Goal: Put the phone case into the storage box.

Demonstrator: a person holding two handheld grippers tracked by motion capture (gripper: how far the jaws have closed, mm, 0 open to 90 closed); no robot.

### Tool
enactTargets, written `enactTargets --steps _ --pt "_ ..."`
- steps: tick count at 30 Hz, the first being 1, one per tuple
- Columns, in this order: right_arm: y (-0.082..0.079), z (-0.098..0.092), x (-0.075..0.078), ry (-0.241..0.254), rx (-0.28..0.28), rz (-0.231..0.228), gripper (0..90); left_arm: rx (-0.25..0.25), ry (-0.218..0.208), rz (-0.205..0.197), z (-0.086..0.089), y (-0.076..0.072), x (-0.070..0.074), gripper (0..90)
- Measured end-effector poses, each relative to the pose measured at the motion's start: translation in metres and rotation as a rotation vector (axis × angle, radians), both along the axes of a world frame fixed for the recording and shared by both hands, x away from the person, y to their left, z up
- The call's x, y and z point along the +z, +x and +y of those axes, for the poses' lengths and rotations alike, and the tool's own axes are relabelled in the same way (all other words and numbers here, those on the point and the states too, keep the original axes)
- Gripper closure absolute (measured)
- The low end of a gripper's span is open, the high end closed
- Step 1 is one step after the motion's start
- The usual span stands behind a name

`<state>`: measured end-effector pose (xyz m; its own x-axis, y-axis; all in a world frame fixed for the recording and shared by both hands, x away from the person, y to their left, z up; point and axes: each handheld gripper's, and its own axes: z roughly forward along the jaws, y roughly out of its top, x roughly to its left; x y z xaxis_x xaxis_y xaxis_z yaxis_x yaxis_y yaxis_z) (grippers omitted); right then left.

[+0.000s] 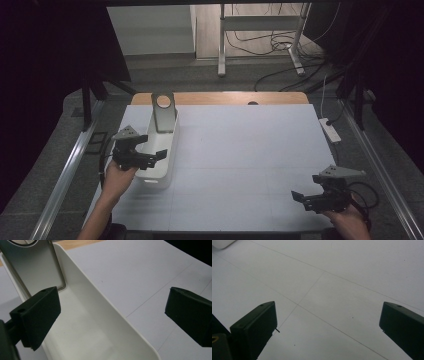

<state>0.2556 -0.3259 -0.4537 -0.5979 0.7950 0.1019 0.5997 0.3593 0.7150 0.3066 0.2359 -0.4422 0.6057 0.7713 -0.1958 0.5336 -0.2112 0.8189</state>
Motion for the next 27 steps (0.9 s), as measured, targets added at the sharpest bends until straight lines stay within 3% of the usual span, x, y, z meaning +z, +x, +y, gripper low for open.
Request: enactTargets --steps 27 --pt "0.0 0.0 0.0 -0.002 0.011 0.004 1.8 0.02 -0.025 0.006 0.003 -0.025 -0.004 1.0"
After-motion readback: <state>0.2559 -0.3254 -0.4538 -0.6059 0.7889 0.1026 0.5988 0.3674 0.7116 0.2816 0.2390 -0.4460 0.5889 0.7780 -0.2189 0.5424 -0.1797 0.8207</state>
